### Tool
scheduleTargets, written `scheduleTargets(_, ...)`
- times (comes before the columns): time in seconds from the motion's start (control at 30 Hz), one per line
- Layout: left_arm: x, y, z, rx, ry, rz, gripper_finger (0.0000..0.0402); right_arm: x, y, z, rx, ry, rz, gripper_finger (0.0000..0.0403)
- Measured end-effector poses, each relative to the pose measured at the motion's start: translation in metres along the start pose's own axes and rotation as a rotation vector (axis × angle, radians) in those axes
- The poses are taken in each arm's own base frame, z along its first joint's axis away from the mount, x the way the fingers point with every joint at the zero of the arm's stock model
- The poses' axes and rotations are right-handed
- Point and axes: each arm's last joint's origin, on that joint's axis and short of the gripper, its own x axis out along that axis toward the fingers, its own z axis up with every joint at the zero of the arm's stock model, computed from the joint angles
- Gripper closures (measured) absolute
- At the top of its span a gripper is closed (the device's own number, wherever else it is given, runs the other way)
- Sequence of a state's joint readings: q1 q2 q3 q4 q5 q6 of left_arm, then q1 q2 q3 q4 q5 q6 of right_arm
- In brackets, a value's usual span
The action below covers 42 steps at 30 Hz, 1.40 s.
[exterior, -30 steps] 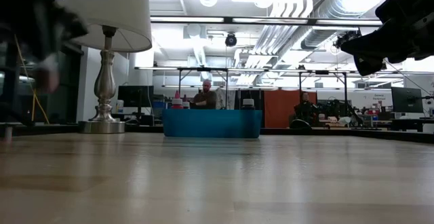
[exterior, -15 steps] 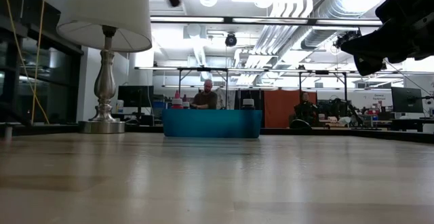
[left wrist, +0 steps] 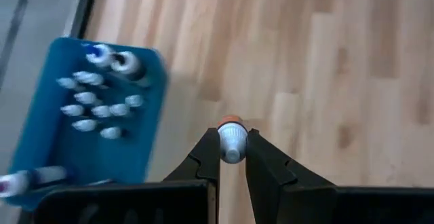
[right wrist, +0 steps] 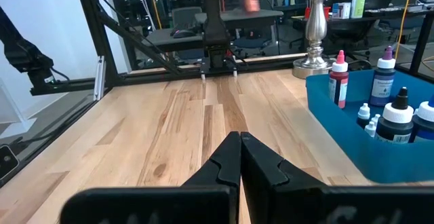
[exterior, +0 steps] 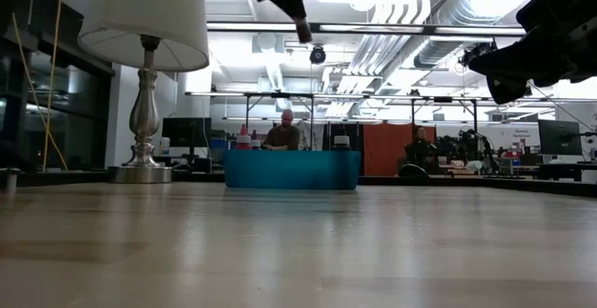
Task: Pick & Place food coloring
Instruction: Put the small orange food coloring bottle into the blue bin
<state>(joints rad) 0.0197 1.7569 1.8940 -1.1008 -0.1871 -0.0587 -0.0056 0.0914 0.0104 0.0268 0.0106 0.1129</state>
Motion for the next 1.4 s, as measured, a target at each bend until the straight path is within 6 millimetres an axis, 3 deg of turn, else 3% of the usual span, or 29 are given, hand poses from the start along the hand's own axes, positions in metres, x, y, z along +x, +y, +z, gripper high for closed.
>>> scheduleTargets(0.37,0.058,0.057,0.021,0.092,0.132,0.069,0.0370,0.000,0.000,0.000,-0.001,-0.001,0.000,0.0402)
scheduleTargets(0.77,0.124,0.124,0.002,0.088,0.376,0.099,0.0370,0.000,0.000,-0.001,0.000,0.007,0.000,0.0402)
scheduleTargets(1.1,0.140,0.168,-0.014,0.111,0.427,0.100,0.0370,0.000,0.000,-0.001,0.000,0.007,-0.001,0.0402)
scheduleTargets(1.4,0.166,0.184,-0.023,0.128,0.439,0.066,0.0370,0.000,0.000,-0.001,0.000,0.007,-0.001,0.0402)
